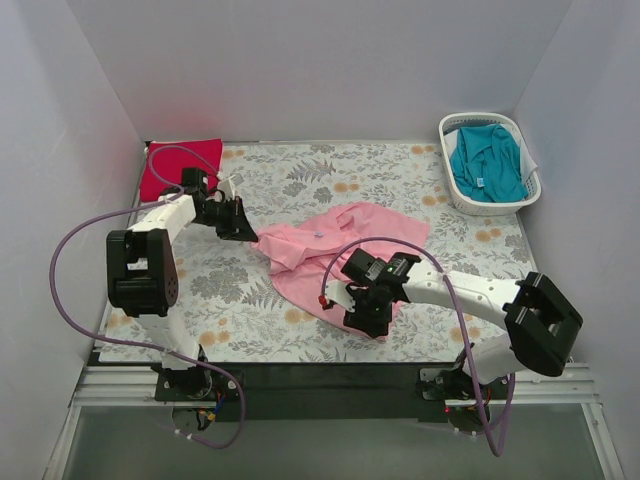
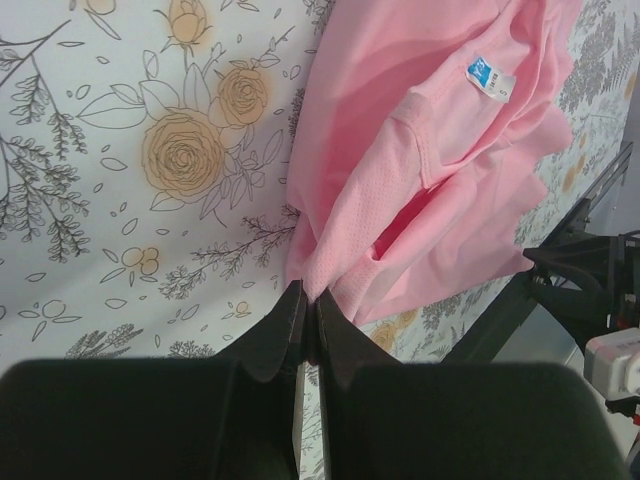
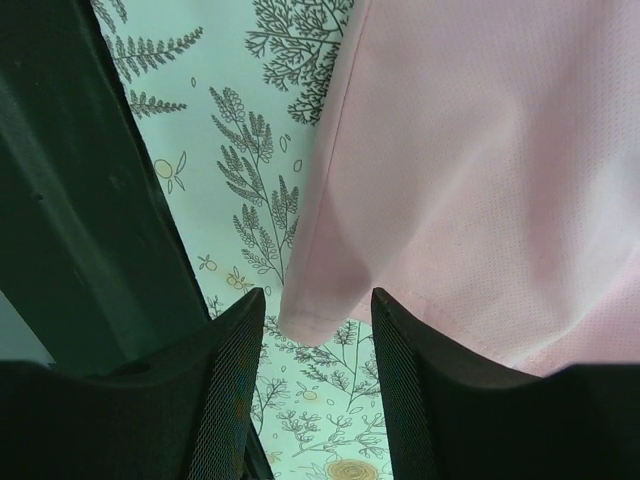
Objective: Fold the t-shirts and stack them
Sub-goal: Flatten the tshirt out
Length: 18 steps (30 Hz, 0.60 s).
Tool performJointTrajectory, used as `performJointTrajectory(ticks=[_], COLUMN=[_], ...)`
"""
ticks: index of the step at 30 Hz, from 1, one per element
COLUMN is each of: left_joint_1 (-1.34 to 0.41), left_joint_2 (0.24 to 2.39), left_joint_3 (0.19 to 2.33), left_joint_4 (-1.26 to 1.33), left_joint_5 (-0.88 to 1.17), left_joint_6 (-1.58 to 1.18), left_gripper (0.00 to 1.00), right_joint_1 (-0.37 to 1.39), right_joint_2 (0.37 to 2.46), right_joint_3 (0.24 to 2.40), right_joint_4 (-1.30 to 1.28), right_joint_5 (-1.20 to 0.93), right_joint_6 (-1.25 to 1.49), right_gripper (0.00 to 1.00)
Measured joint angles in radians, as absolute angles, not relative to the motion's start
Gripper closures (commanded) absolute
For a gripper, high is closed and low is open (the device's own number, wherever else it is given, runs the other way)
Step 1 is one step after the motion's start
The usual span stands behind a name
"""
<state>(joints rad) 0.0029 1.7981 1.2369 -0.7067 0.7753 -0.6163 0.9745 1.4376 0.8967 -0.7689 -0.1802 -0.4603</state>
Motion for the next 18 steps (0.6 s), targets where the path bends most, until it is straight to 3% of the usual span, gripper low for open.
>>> performJointTrajectory(ticks=[12, 14, 18], left_joint_1=[0.029, 0.03, 0.032], left_joint_2=[1.798, 1.798, 1.798], left_joint_3=[1.237, 1.237, 1.237], left_joint_4=[-0.707, -0.707, -0.707], left_joint_5=[0.778, 0.779, 0.779], left_joint_6=[-0.616, -0.614, -0.614], left_gripper=[1.0, 1.0, 1.0], right_joint_1=[1.038, 1.043, 1.054], right_joint_2=[1.489, 1.493, 1.501], right_joint_3=[0.903, 0.904, 0.903], right_joint_4=[-0.786, -0.786, -0.784], right_joint_5=[-0.101, -0.098, -0.091], right_joint_6=[-0.447, -0.448, -0.446], right_gripper=[0.52, 0.58, 0.85])
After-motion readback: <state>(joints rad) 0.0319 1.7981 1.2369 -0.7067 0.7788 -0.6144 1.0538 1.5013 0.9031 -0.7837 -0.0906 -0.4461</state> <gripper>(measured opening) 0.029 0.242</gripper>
